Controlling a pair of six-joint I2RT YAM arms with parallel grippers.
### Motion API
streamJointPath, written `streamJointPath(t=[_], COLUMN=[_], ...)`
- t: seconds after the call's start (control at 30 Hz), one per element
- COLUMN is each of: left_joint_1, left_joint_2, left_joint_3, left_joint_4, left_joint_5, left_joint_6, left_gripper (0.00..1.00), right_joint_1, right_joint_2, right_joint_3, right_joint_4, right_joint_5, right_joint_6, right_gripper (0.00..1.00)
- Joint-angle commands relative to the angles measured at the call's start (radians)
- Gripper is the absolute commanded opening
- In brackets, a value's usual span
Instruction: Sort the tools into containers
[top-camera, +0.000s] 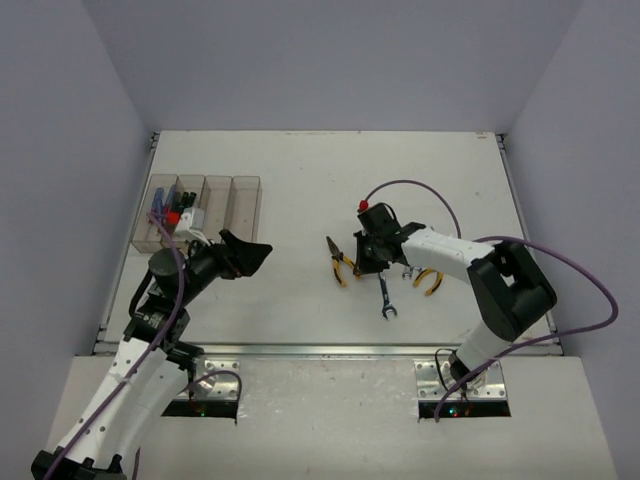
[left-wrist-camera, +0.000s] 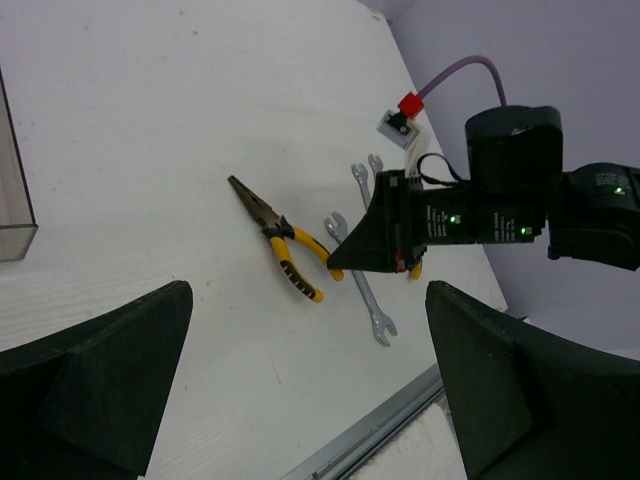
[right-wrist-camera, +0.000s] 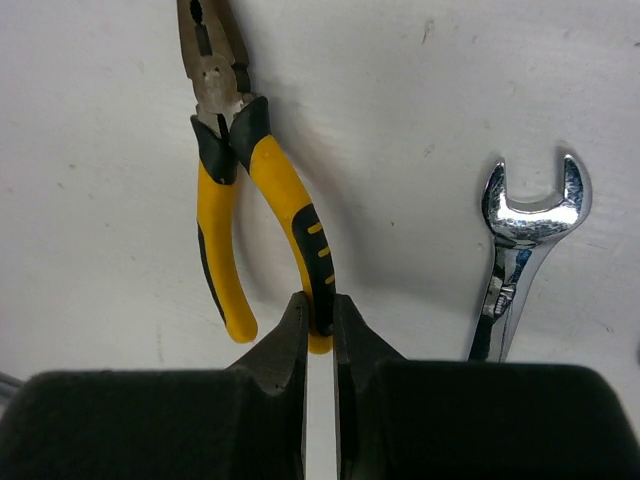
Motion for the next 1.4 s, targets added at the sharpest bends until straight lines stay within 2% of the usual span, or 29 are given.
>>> streamJointPath(t=[0.0,0.1,0.27,0.4,0.43,0.5,0.67,0.77,0.9,1.03,1.27,1.37], left_joint_1=[-0.005,-0.004,-0.004,-0.004,-0.004,-0.004,-0.004,-0.004,-0.006,-0.013,-0.117,-0.182], left_joint_2=[-0.037,-0.049,-0.073,-0.08,-0.08,-0.081,-0.08,-0.07,-0.039,0.07,0.252,0.318], left_joint_3=[0.133,0.221,0.281,0.269,0.263,0.257,0.257,0.232,0.016,-0.144,-0.233,-0.222], left_joint_4=[-0.113,-0.201,-0.272,-0.286,-0.288,-0.29,-0.287,-0.257,0.021,0.261,0.62,0.701], left_joint_5=[-0.087,-0.132,-0.163,-0.163,-0.161,-0.16,-0.154,-0.112,0.064,0.163,0.211,0.188], left_joint_6=[0.095,0.153,0.2,0.206,0.207,0.208,0.201,0.166,0.002,-0.123,-0.241,-0.261], left_gripper=[1.0,1.0,1.0,1.0,1.0,1.0,1.0,1.0,1.0,1.0,1.0,0.99], right_joint_1=[0.039,0.043,0.044,0.046,0.046,0.046,0.05,0.055,0.053,0.052,0.044,0.046], right_joint_2=[0.07,0.116,0.219,0.315,0.327,0.346,0.311,0.23,0.048,-0.054,-0.206,-0.236], right_joint_3=[0.023,0.047,0.149,0.228,0.248,0.26,0.232,0.208,0.112,0.017,-0.094,-0.101], right_joint_4=[-0.02,-0.021,-0.062,-0.113,-0.12,-0.135,-0.153,-0.146,-0.003,0.14,0.28,0.311], right_joint_5=[0.079,0.103,0.143,0.164,0.163,0.173,0.183,0.149,0.057,-0.018,-0.106,-0.14], right_joint_6=[-0.071,-0.087,-0.121,-0.146,-0.15,-0.149,-0.138,-0.128,-0.124,-0.14,-0.124,-0.122], right_gripper=[0.04,0.11,0.3,0.34,0.33,0.26,0.01,0.0,0.0,0.0,0.0,0.0])
